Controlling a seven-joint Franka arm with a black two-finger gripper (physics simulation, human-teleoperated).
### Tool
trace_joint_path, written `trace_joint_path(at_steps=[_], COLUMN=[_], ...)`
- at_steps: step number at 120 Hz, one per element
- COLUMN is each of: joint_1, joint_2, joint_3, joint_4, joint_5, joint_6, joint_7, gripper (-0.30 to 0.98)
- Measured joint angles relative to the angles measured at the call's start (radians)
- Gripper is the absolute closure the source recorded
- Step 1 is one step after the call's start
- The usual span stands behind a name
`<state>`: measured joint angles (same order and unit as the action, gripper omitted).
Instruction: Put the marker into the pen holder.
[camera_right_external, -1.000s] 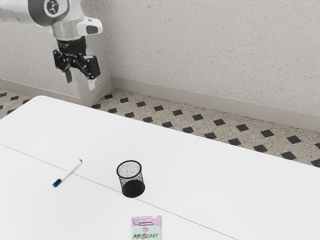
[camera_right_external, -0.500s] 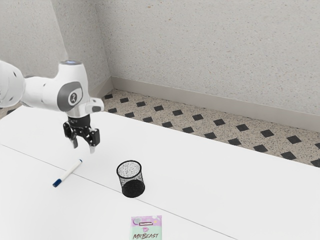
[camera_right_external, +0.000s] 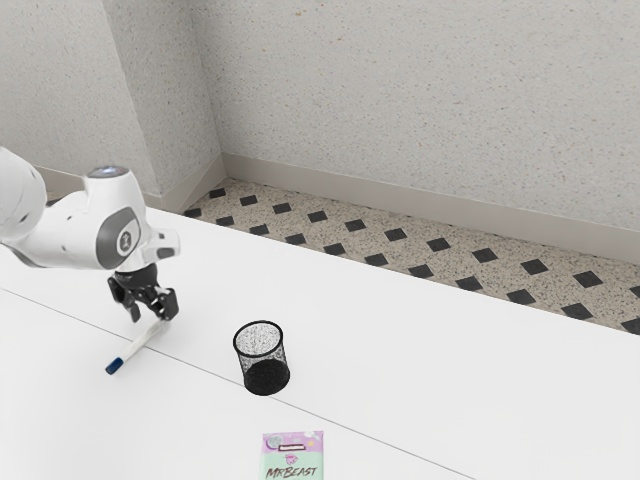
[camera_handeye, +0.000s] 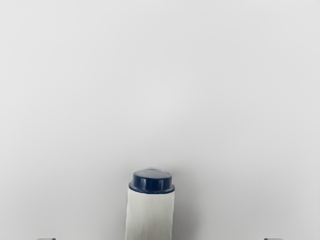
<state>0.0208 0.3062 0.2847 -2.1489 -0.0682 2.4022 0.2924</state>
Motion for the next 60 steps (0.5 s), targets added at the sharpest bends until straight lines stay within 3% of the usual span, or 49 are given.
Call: trace_joint_path(at_steps=[40,60], joint_1=[0.014,0.016], joint_2=[0.043,0.054], joint_3=[-0.001,-0.001], joint_4=[0.019,0.023], joint_5=[-0.051,-0.07], joint_6=[0.037,0.042], joint_7=[0.094,0.125], gripper=[0.22,0.39])
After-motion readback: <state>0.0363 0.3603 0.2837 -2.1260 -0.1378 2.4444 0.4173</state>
